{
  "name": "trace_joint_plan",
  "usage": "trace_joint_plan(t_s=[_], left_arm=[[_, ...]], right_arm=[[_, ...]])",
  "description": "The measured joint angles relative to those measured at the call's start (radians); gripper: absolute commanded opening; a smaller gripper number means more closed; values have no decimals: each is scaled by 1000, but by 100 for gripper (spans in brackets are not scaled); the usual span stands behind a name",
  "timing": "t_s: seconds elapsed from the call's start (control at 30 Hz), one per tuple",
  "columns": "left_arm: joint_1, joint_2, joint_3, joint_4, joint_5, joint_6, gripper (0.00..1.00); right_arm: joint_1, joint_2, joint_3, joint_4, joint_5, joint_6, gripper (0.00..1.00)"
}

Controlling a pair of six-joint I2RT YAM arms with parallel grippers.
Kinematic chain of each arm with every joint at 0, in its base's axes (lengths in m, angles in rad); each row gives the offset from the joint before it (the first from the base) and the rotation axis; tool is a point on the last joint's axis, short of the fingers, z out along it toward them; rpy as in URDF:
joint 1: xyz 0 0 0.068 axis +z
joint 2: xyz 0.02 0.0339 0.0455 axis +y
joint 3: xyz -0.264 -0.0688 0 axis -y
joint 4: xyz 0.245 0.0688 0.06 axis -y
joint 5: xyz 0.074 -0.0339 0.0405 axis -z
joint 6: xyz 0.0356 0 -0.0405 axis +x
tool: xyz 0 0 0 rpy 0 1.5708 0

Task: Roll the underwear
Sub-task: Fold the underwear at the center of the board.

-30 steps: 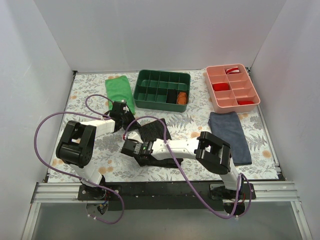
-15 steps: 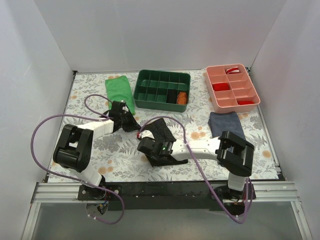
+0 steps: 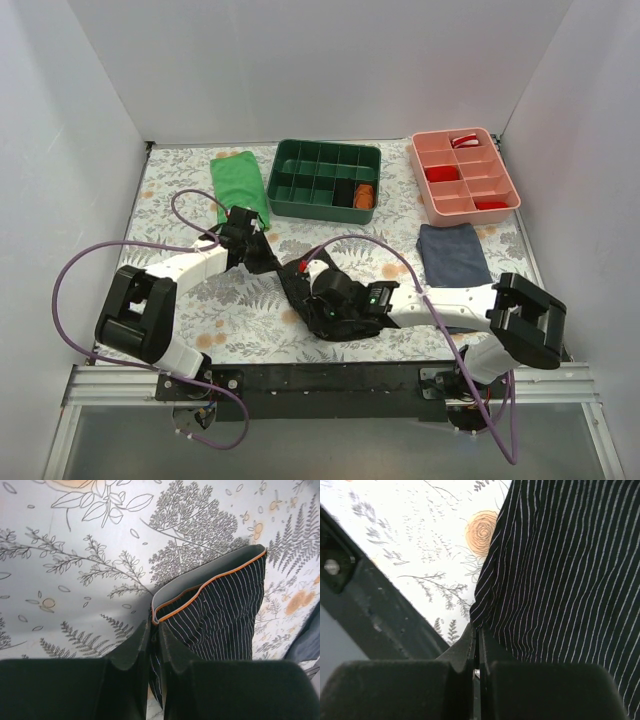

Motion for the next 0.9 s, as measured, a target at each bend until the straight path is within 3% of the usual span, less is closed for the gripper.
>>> trace_joint_plan(t_s=[0.43,0.7,0.9], left_arm=[[-53,66,237,-234,-97,76,0],[-119,183,322,-366,-157,144,0],[-155,246,502,-480,-204,189,0]], right_arm=[[-146,-138,-220,198,-183,80,1],[-165,-209,-295,240,-208,114,1],[-187,-261,-369,296,-212,142,1]])
